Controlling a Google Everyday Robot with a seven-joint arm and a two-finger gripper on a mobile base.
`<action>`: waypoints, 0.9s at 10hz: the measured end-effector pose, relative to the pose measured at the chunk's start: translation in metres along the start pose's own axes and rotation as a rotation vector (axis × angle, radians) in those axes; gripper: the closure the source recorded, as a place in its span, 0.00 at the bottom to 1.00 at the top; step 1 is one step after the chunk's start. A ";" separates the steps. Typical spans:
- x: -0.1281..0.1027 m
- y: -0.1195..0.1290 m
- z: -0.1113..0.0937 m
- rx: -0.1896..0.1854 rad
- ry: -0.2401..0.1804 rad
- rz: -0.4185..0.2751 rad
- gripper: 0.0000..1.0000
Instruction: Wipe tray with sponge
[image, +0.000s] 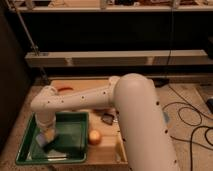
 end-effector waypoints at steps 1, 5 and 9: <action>-0.011 0.013 0.003 -0.012 -0.006 -0.017 0.87; 0.010 0.065 -0.002 -0.038 -0.003 0.043 0.87; 0.074 0.099 -0.020 -0.003 0.038 0.217 0.87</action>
